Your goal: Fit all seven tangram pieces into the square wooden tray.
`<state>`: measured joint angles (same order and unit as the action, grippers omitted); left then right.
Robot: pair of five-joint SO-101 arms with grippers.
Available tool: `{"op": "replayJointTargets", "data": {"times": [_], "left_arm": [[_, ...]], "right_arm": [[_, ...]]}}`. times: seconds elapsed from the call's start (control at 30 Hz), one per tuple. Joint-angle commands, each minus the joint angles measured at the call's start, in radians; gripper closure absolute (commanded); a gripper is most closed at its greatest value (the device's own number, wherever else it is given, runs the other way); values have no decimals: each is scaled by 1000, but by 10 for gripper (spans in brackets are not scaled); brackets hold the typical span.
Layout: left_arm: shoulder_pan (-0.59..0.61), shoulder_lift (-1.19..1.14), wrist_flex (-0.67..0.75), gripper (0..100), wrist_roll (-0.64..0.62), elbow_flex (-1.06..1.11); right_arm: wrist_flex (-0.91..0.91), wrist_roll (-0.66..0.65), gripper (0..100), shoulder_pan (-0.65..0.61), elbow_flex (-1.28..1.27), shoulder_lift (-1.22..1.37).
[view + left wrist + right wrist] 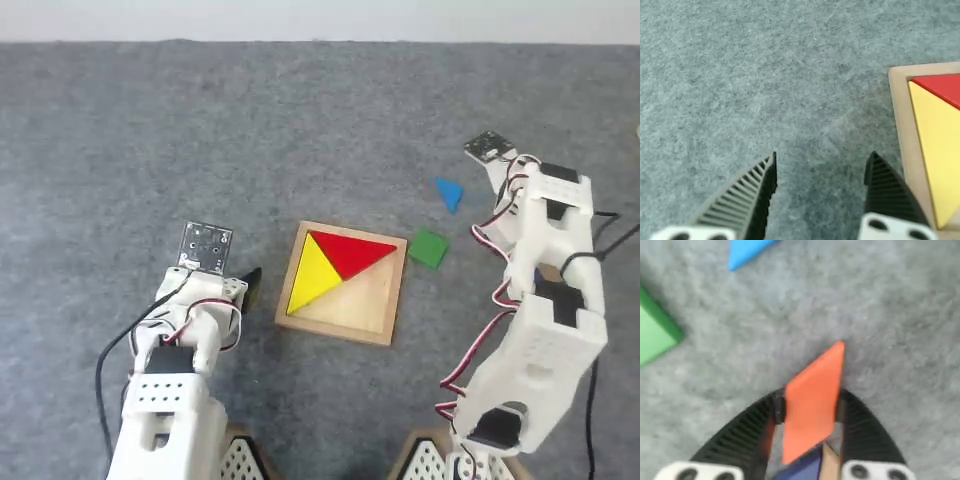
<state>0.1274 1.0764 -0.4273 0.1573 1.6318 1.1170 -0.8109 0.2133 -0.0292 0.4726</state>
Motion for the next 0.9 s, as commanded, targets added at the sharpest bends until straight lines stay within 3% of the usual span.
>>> {"op": "replayJointTargets", "data": {"times": [0.0,0.33,0.6,0.87], "left_arm": [[-3,18,23,720,9,-7],[-3,18,23,720,9,-7],[-3,18,23,720,9,-7],[-3,18,23,720,9,-7]], "right_arm": [[22,94,939,-2,8,-19],[97,440,940,-21,8,-117],[420,497,991,-272,-5,-294],[367,865,992,-481,-77,-341]]}}
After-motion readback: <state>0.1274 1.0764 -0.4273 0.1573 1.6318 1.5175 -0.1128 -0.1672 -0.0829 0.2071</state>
